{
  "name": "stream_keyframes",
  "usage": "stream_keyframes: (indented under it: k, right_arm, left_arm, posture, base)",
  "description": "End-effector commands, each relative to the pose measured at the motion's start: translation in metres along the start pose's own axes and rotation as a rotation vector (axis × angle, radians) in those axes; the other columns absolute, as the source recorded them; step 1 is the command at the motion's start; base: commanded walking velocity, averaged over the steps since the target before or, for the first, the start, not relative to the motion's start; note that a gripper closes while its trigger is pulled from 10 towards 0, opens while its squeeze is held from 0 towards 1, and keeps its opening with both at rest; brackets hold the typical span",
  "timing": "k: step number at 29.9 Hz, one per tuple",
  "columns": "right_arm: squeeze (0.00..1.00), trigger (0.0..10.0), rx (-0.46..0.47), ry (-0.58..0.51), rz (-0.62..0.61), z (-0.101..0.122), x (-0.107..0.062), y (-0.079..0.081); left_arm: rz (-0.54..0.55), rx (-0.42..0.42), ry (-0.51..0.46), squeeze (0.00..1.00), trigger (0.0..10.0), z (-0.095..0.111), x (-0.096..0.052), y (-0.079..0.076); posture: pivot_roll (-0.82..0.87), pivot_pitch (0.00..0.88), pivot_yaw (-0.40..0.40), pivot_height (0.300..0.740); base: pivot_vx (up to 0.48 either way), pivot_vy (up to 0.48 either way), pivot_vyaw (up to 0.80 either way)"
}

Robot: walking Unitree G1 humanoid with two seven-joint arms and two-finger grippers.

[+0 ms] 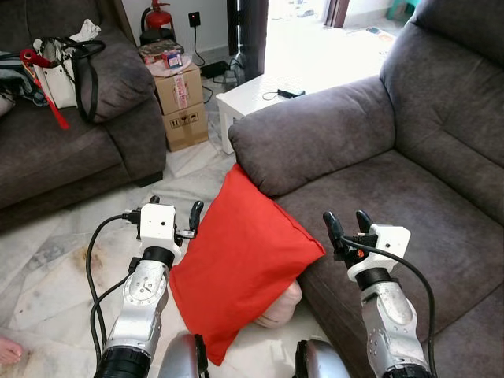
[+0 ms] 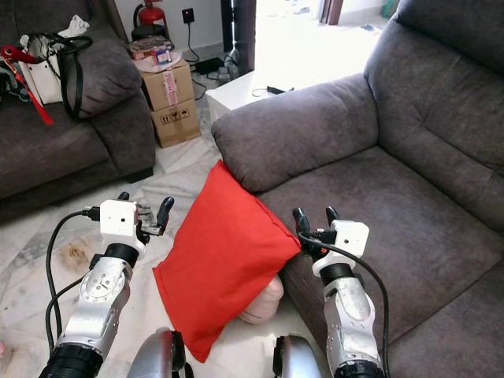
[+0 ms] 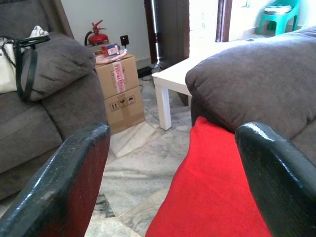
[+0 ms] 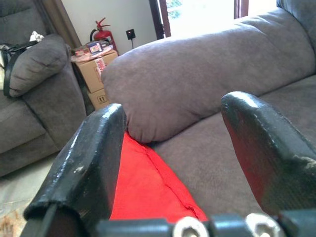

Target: Move the pillow to the sofa from floor

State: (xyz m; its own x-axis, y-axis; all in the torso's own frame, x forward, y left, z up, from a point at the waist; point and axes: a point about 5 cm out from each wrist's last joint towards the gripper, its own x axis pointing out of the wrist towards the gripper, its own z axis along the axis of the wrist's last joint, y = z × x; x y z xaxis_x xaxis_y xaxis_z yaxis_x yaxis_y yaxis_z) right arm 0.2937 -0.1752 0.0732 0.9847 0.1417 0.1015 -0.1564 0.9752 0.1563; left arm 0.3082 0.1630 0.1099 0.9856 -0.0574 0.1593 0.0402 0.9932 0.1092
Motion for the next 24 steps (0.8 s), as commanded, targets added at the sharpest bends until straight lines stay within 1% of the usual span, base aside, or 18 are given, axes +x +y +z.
stream_keyframes:
  k: [1, 5, 7, 9, 14, 16, 24]
  right_arm:
    - [0.00, 10.0, 0.002, 0.010, 0.003, -0.0020, -0.0006, 0.0010]
    - [0.00, 10.0, -0.003, 0.013, 0.008, -0.0024, -0.0009, 0.0014]
    - [0.00, 10.0, -0.004, 0.014, 0.009, -0.0026, -0.0011, 0.0015]
    - [0.00, 10.0, -0.036, 0.018, 0.025, -0.0022, -0.0011, 0.0030]
    - [0.00, 10.0, -0.039, 0.029, 0.026, -0.0039, -0.0012, 0.0038]
    - [0.00, 10.0, -0.020, 0.027, 0.012, -0.0042, -0.0013, 0.0021]
    - [0.00, 10.0, -0.017, 0.029, 0.015, -0.0041, -0.0014, 0.0022]
  left_arm:
    - [0.009, -0.004, 0.020, 0.00, 10.0, -0.0033, -0.0013, 0.0014]
    - [0.013, -0.002, 0.025, 0.00, 10.0, -0.0042, -0.0016, 0.0017]
    - [0.013, -0.003, 0.026, 0.00, 10.0, -0.0043, -0.0017, 0.0018]
    - [0.016, -0.004, 0.026, 0.00, 10.0, -0.0044, -0.0017, 0.0022]
    - [0.018, -0.006, 0.026, 0.00, 10.0, -0.0044, -0.0018, 0.0026]
    - [0.019, -0.006, 0.027, 0.00, 10.0, -0.0045, -0.0016, 0.0027]
    - [0.018, -0.008, 0.028, 0.00, 10.0, -0.0050, -0.0019, 0.0021]
  posture:
    - [-0.07, 0.103, 0.018, 0.636]
    - [-0.07, 0.104, 0.017, 0.636]
    - [-0.07, 0.105, 0.017, 0.636]
    - [-0.07, 0.107, 0.017, 0.636]
    - [-0.07, 0.108, 0.017, 0.636]
    - [-0.07, 0.108, 0.017, 0.636]
    - [-0.07, 0.109, 0.016, 0.636]
  base:
    - [0.000, 0.000, 0.00]
    - [0.000, 0.000, 0.00]
    - [0.281, 0.000, 0.00]
    - [0.328, 0.000, 0.00]
    - [0.362, 0.000, 0.55]
    - [0.379, 0.000, 0.00]
    - [0.398, 0.000, 0.00]
